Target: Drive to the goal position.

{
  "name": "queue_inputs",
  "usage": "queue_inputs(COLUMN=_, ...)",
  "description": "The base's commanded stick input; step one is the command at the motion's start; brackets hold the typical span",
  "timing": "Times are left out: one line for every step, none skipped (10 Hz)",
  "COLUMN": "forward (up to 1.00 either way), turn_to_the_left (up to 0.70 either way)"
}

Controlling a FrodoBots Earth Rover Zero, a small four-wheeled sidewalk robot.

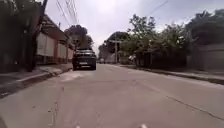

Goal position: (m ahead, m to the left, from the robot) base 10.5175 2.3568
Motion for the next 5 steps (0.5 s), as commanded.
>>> queue_inputs(forward=1.0, turn_to_the_left=0.02)
queue_inputs(forward=1.0, turn_to_the_left=0.02)
queue_inputs(forward=1.0, turn_to_the_left=0.02)
queue_inputs(forward=1.0, turn_to_the_left=0.03)
queue_inputs(forward=1.0, turn_to_the_left=0.03)
